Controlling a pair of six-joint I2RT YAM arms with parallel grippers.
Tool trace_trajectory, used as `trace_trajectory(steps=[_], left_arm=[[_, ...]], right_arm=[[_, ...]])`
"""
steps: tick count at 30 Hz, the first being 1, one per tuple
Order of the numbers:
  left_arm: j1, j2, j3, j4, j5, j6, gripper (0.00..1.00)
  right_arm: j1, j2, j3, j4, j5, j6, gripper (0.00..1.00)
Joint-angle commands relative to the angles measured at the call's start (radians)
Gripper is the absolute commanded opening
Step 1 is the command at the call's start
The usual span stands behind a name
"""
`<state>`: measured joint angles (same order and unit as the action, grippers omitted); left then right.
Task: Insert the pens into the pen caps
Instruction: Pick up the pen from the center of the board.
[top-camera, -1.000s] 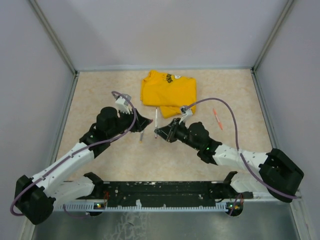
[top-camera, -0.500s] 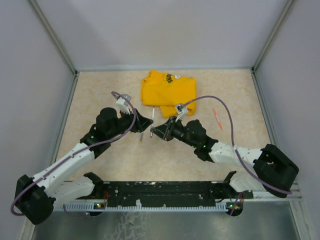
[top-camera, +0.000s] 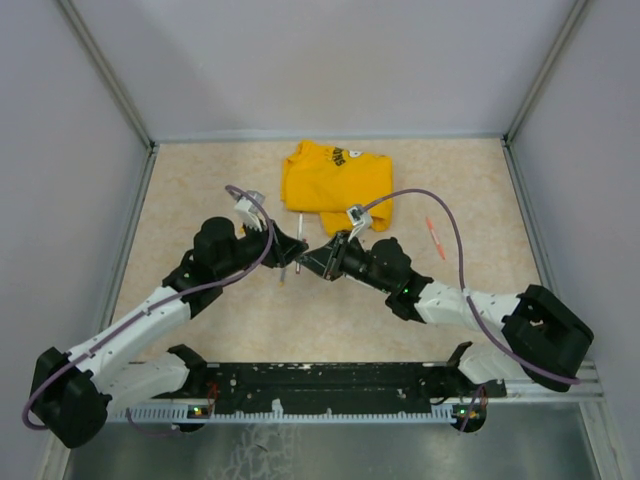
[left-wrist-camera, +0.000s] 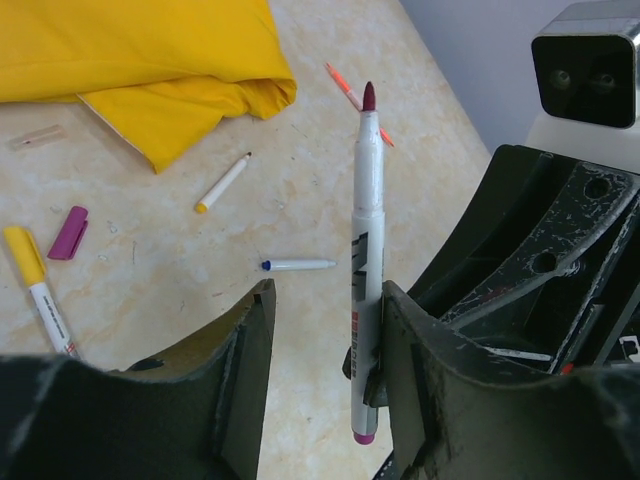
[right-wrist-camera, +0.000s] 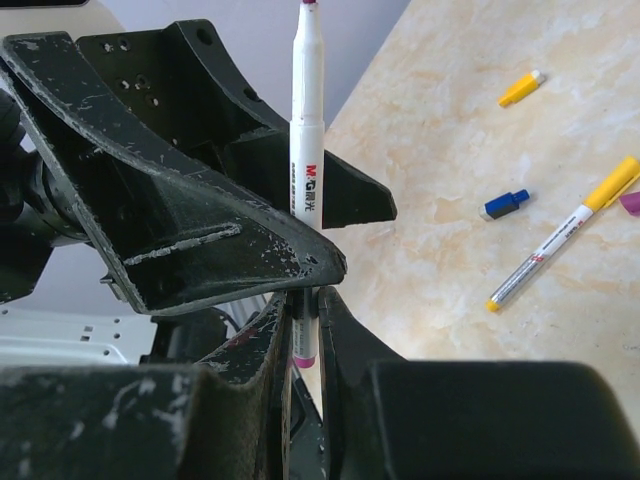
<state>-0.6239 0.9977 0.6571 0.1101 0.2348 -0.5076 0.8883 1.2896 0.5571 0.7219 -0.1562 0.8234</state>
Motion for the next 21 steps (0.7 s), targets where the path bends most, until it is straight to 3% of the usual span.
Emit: trace_trajectory(steps=[1, 12, 16, 21], left_arm=[[0.000, 0.014, -0.016, 0.037, 0.041, -0.017, 0.48], [0.000, 0.006, -0.015, 0.041, 0.046, -0.009, 0.16], [0.000, -0.007, -0.001, -0.002, 0.009, 0.014, 0.06], [0.000, -0.040, 0.003, -0.048, -0.061, 0.030, 0.03]], right_arm=[[0.011, 0.001, 0.046, 0.153, -0.024, -0.006, 0.01], [0.011, -0.006, 0.044, 0.164, -0.010, -0.029, 0.02], [0.011, -0.040, 0.055, 0.076, -0.016, -0.104, 0.12], [0.011, -0.092, 0.077, -0.115, -0.015, -0.222, 0.30]])
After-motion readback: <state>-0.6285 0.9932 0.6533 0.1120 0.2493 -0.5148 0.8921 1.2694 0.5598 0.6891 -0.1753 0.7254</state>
